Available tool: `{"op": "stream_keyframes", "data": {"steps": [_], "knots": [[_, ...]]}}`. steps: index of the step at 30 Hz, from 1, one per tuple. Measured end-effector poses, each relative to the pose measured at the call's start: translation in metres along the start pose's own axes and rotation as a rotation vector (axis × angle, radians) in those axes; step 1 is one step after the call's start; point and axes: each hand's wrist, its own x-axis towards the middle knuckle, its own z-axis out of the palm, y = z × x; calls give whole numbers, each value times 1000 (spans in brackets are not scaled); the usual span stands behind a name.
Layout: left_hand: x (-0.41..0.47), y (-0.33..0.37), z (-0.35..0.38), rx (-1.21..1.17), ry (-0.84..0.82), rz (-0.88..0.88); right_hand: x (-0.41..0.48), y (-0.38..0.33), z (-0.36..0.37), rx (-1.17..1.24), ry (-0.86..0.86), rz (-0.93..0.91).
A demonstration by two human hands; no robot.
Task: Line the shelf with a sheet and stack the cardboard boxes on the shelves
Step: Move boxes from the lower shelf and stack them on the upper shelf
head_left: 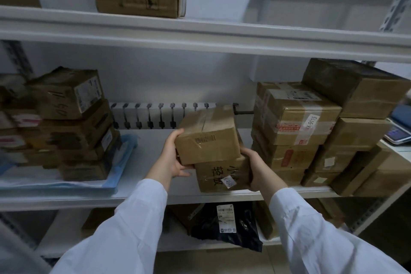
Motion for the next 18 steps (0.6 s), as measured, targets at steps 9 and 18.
{"op": "stream_keyframes", "data": {"steps": [9,18], "knots": [[-40,28,-41,-115,-111,121,-44,2,33,84,64,-63],[-73,48,-69,-190,-54,275,-71,-7,75,160,6,-242]]}}
